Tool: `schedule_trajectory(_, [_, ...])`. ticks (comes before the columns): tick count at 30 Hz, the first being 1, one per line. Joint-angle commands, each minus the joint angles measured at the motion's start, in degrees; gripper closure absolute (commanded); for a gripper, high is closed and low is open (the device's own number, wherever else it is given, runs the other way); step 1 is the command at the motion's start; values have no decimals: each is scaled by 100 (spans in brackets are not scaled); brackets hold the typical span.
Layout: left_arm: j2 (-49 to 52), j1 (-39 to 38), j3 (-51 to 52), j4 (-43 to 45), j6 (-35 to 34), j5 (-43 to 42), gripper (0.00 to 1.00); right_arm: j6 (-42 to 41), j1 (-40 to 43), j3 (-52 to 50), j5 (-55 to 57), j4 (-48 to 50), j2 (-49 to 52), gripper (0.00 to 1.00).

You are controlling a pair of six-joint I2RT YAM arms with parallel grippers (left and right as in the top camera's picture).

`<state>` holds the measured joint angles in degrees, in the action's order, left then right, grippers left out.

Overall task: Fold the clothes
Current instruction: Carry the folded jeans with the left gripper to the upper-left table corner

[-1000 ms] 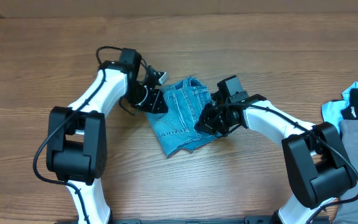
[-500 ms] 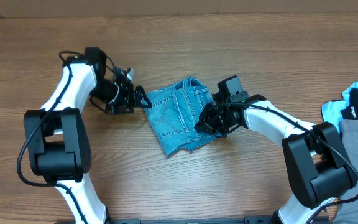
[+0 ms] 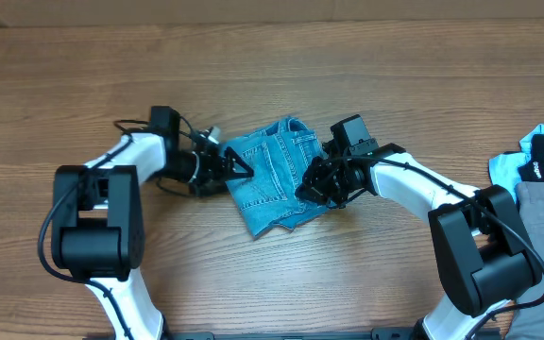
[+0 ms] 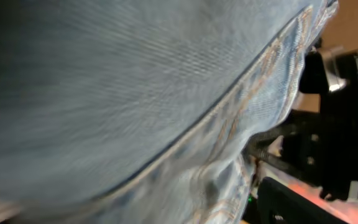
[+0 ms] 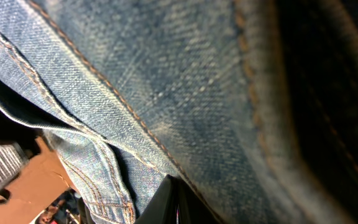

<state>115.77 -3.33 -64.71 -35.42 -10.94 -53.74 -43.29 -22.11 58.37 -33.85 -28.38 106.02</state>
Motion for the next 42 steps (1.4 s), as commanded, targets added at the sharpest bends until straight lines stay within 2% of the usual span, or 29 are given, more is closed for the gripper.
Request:
schedule_trajectory(1, [155,-411,448,422,-1056,566,17,-39,-4,-275,420,-103,192,96])
schedule_trajectory(7, [155,-863,509,973,-1746,949,28,-20,-4,-275,417,-107,192,96])
schedule_trajectory(9, [155,-951,509,1047,-1744,946,46,-22,-4,-275,420,-125,192,96])
schedule_trajectory(13, [155,-981,509,1062,-1720,957,90,26,-2,-275,289,-170,192,96])
schedule_trajectory(14, [155,-977,507,1071,-1620,955,96,83,-2,-275,227,-186,190,96])
schedule_trajectory(17, [153,-951,487,1082,-1274,916,96,275,4,-258,175,-339,90,96])
schedule_trajectory(22, [-109,-658,442,1016,-922,286,96,813,57,-76,284,-1023,-599,96])
schedule_trajectory(26, [-857,-33,332,1023,-876,-157,96,1200,133,138,861,-1665,-1543,96])
schedule_trajectory(30, [-1650,752,68,1075,-903,-177,96,1207,264,262,1335,-2052,-2415,94])
schedule_trajectory(33, [-2092,1532,-105,1451,-1445,-46,96,1207,341,264,1405,-2129,-2931,92])
schedule_trajectory(37, [-2118,2411,-114,2052,-2092,254,96,1207,350,264,1432,-2149,-3226,91])
schedule_trajectory(42, [-1681,3152,-114,2118,-2127,1311,96,1207,350,262,1432,-2164,-3239,91])
